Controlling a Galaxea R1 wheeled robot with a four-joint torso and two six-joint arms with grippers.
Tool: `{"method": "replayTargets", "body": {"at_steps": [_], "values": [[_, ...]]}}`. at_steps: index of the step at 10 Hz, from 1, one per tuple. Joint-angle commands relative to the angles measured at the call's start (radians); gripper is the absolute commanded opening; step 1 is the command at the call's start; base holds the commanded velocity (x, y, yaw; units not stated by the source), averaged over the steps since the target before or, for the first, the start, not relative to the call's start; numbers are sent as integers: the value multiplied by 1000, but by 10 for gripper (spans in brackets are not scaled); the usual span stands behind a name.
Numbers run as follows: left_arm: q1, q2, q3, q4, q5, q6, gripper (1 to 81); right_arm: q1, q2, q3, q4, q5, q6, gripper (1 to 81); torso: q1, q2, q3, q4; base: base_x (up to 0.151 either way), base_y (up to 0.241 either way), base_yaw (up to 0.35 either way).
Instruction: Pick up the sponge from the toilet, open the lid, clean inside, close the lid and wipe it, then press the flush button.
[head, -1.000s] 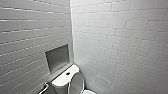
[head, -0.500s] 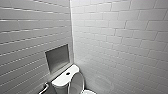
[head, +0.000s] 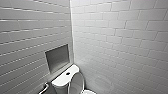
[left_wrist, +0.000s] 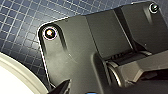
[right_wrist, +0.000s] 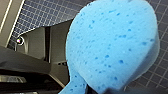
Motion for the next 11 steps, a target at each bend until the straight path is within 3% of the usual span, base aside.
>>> {"method": "replayTargets", "body": {"at_steps": [1,6,11], "values": [[-47,0,-2,0,55,11,811,41,19,5,7,-57,-12,10,0,0,0,0,0,0,0],[-47,5,-2,-2,56,16,811,45,25,3,-4,-56,-26,10,0,0,0,0,0,0,0],[-47,3,-2,-3,47,16,811,47,23,3,-5,-53,-26,10,-1,0,0,0,74,0,0]]}}
